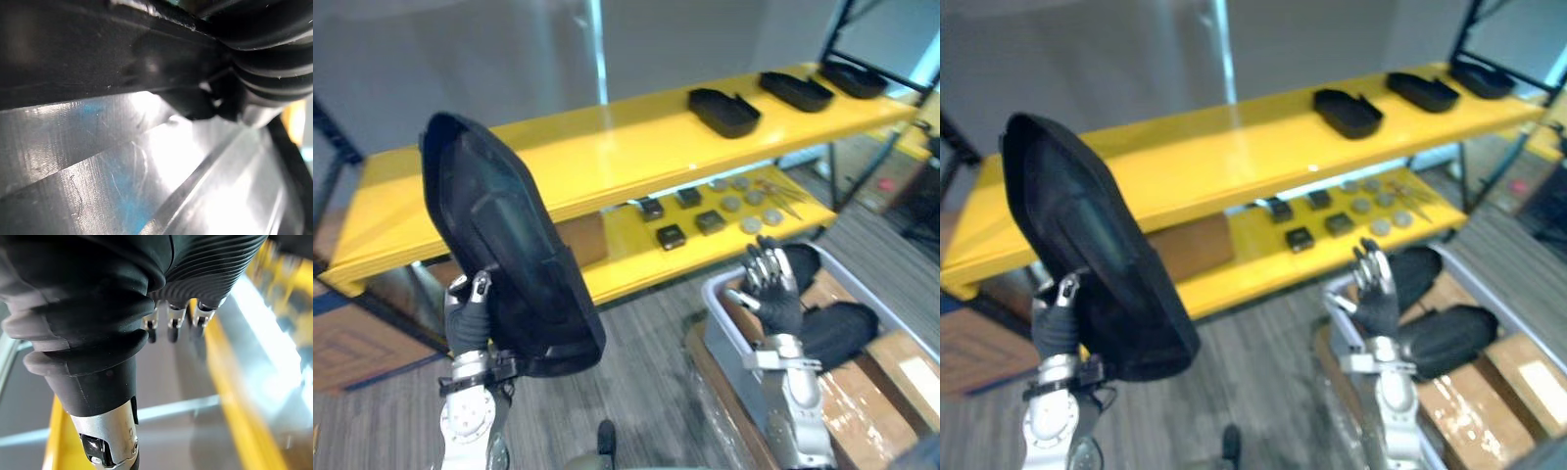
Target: Walk over and take plastic housings, then place them on the shelf
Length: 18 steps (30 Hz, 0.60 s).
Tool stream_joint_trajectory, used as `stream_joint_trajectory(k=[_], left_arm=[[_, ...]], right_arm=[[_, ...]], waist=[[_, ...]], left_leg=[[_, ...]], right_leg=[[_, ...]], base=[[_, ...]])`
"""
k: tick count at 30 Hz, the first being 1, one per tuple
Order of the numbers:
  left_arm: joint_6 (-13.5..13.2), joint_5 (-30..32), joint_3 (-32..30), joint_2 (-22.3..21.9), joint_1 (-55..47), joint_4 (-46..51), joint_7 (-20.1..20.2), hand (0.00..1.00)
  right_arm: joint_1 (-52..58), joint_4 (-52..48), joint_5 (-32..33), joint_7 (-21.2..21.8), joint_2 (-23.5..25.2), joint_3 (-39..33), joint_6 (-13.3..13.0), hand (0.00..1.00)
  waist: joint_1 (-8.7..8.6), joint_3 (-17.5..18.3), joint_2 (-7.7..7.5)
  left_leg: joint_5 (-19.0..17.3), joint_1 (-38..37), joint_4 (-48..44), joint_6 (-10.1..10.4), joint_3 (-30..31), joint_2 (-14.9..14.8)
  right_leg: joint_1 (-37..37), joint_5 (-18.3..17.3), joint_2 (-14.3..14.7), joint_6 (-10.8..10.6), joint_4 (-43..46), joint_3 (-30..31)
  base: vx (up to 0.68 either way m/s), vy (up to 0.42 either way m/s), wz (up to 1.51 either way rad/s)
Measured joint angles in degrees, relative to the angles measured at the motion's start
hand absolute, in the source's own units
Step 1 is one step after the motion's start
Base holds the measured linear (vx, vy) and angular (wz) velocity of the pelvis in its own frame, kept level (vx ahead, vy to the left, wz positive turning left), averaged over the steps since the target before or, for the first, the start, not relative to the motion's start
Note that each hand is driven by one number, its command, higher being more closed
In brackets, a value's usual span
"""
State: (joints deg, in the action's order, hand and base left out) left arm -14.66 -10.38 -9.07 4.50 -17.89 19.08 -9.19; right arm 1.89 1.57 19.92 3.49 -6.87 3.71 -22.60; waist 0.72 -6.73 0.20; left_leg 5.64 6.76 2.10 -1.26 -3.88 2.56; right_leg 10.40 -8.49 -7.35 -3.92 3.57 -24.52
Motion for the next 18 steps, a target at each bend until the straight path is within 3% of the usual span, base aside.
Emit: stream_joint_trajectory(k=[1,2,3,7,11,14,16,18], left_arm=[[0.0,-0.1,-1.1,-1.2,-1.2,0.1,-0.1,1.0],[0.1,-0.6,-2.4,-2.0,-2.6,0.1,-0.9,1.0],[0.2,-0.7,-2.7,-2.6,-3.4,0.3,-1.3,1.0],[0.2,-1.1,-4.3,-2.8,-6.3,0.6,-1.7,1.0],[-0.2,-0.9,-4.0,-2.8,-6.1,0.5,1.7,1.0],[-1.5,-0.8,-3.5,-2.7,-2.7,0.5,4.2,1.0],[-2.0,-0.8,-3.6,-2.6,0.9,0.1,6.0,1.0],[-2.0,-0.9,-3.4,-2.0,4.3,-1.7,7.4,1.0]], right_arm=[[-1.6,1.5,-0.4,-0.2,-0.9,1.0,0.5,0.0],[-2.8,2.9,-0.4,-0.2,-1.2,1.9,0.8,0.0],[-3.4,3.3,-0.4,-0.3,-0.9,2.3,1.2,0.0],[-4.6,3.6,-0.6,0.5,1.3,6.3,2.9,0.0],[-4.2,3.6,-1.4,0.1,1.2,6.5,3.8,0.0],[-3.9,3.6,-2.8,-1.1,0.6,4.5,3.8,0.0],[-1.9,3.6,-2.7,-2.2,0.7,2.3,3.8,0.0],[0.8,3.6,-2.8,-3.7,1.3,0.3,3.7,0.0]], waist=[[1.75,0.3,1.27],[2.25,0.7,2.05],[2.4,0.8,2.28],[4.13,0.2,-0.18],[3.47,-0.7,-0.94],[3.19,-1.8,-0.97],[2.93,-3.4,-1.41],[1.16,-5.7,-1.2]], left_leg=[[0.1,-0.1,-3.9,-0.2,-1.6,-0.9],[1.1,-1.6,-1.6,0.9,0.0,-0.6],[1.7,-1.9,-0.7,0.6,0.8,-0.4],[3.0,-2.7,2.5,0.7,4.8,1.5],[2.9,-1.6,2.8,0.6,4.3,2.4],[2.9,-0.8,2.4,0.6,1.2,2.4],[2.0,-0.8,0.4,-0.7,-0.4,3.0],[0.3,-2.2,-2.9,-2.1,0.0,3.1]], right_leg=[[0.7,-0.1,0.0,-0.6,0.9,-0.8],[1.1,-0.7,0.1,-1.2,1.9,-1.9],[1.1,-0.5,-0.2,-1.0,2.3,-2.2],[1.8,-2.3,-0.6,-0.6,3.1,-2.3],[2.4,-3.8,-0.8,-1.0,3.2,-4.9],[1.1,-5.8,-2.8,-1.4,6.4,-6.7],[0.8,-7.2,-4.9,-1.4,12.2,-7.0],[-2.8,-6.6,-8.1,-0.2,27.2,-3.3]], base=[[0.07,0.035,0.64],[0.1,0.009,0.66],[0.06,0.061,0.75],[-0.01,0.021,0.5],[-0.07,-0.028,0.53],[-0.03,0.012,0.38],[0.03,0.004,0.25],[0.06,0.047,0.1]])
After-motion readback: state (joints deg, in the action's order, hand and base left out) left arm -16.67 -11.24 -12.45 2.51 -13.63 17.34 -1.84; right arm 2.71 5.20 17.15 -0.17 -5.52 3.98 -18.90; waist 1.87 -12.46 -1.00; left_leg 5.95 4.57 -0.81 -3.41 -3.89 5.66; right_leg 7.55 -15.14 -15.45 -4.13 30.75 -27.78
